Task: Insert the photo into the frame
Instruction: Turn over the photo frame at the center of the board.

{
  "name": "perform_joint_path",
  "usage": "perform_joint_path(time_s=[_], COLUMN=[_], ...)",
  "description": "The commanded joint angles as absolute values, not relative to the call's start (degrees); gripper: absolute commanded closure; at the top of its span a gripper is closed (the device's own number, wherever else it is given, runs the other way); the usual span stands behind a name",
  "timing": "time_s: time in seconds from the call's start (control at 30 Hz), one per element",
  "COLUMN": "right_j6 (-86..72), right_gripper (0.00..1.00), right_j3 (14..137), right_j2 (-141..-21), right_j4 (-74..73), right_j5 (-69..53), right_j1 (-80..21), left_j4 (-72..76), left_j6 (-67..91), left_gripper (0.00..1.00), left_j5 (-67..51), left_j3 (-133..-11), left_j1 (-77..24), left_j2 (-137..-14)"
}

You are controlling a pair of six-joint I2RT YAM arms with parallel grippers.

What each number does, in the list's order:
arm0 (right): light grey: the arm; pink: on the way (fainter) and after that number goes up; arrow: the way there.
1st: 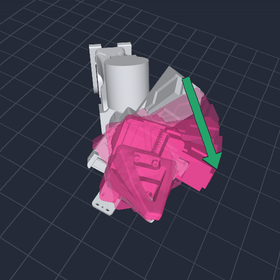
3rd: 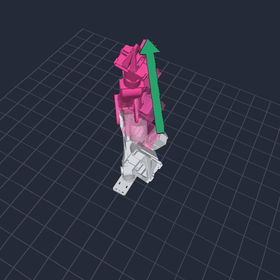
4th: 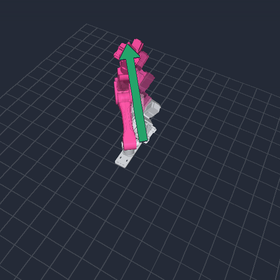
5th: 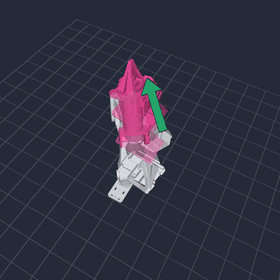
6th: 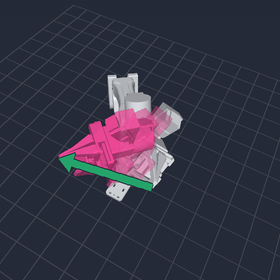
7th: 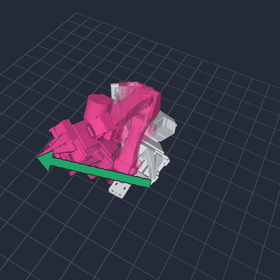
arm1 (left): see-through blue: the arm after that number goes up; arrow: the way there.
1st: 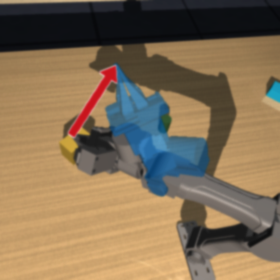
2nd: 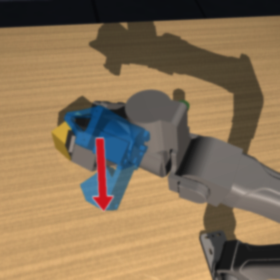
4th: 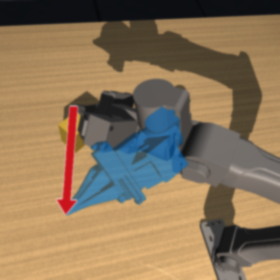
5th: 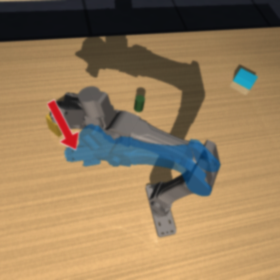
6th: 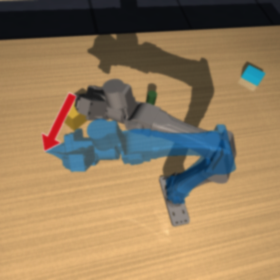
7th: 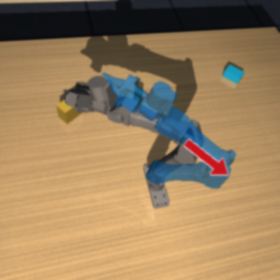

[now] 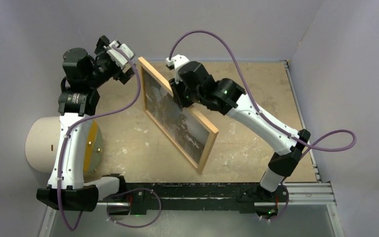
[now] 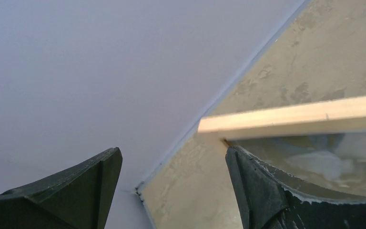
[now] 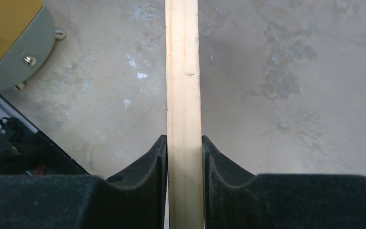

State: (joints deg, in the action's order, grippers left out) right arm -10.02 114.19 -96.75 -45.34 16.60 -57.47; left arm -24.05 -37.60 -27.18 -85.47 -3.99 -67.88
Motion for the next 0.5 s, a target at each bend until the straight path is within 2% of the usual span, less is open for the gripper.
perform_joint_path(time_s=[0.0,0.27,0.47], right_j6=[-18.28,-29.86,-33.13], right_gripper=[1.0,1.0,1.0], right_j3=[116.07,90.63,70.08], right_j2=[-94.46,-83.73,-75.99], right_j4=[-44.61,-31.55,-23.59], right_j5=[7.96,-5.79,-9.24], right_j1=[-48.12,-32.14,-23.24], left_j4=[-29.52,-37.3,-36.23], left_j6=[-28.2,-27.51,-25.32], left_gripper=[0.13,0.1,0.08], left_j5=[-30.01,-26.86,-22.61], left_j3=[-87.49,-80.43,-71.98], left_j1=[-2.24,-1.43,-0.05], left_j2=[-69.16,-70.6,-71.56])
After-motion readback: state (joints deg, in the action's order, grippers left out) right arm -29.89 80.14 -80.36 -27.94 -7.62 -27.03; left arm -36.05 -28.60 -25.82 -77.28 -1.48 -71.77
